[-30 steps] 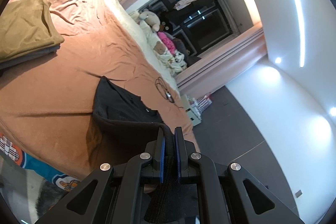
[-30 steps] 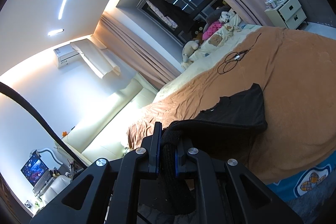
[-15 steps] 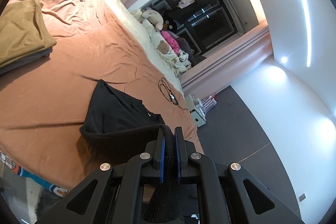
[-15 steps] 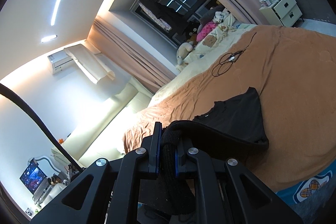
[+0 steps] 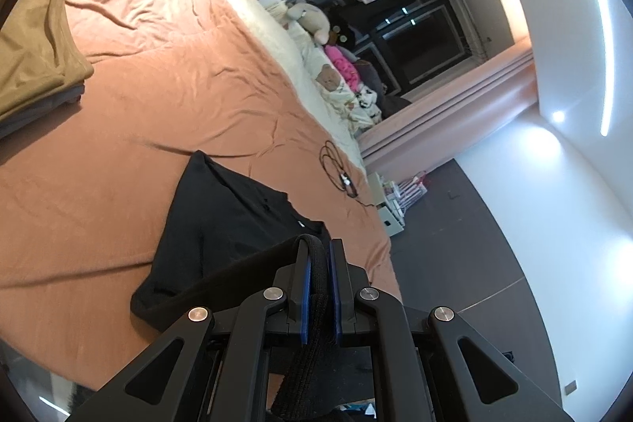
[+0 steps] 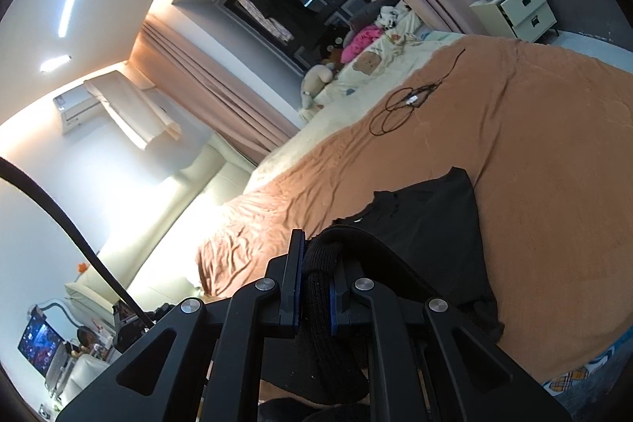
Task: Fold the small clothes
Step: 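Carry the held hem with both grippers over the collar and lower it, then open both grippers and release the folded hem onto the shirt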
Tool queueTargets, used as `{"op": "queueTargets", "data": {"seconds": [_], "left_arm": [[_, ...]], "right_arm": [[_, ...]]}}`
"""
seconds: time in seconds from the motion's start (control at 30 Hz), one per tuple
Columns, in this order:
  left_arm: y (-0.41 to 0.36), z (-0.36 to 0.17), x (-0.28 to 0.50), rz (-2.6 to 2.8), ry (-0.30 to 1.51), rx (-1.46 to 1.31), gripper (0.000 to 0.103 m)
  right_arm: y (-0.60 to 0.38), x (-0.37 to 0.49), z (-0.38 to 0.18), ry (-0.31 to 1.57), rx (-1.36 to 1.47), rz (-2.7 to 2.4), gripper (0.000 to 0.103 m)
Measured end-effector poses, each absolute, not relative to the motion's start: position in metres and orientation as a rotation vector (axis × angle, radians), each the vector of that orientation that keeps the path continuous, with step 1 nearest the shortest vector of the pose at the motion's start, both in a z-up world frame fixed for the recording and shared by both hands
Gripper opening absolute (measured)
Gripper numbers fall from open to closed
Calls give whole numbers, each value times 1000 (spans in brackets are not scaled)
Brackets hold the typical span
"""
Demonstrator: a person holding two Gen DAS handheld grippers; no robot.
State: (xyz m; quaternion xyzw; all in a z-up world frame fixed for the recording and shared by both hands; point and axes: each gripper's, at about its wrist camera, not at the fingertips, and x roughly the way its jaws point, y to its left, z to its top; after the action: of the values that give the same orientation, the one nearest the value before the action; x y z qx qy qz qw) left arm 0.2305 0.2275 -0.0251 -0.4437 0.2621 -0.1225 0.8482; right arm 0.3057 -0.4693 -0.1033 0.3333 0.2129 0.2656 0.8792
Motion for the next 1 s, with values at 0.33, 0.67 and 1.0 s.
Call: {"op": "queueTargets", "data": {"seconds": [0.33, 0.67, 1.0], "left_arm": [[235, -70, 286, -198, 637, -952, 8], [240, -122, 335, -111, 732, -967, 8], [246, -170, 381, -38, 823, -962, 9]], "right_arm": [[-449, 355, -95, 525, 688, 502, 6], [-435, 395, -94, 616, 689, 468, 7], [-420, 438, -96, 744, 650, 391, 7]]}}
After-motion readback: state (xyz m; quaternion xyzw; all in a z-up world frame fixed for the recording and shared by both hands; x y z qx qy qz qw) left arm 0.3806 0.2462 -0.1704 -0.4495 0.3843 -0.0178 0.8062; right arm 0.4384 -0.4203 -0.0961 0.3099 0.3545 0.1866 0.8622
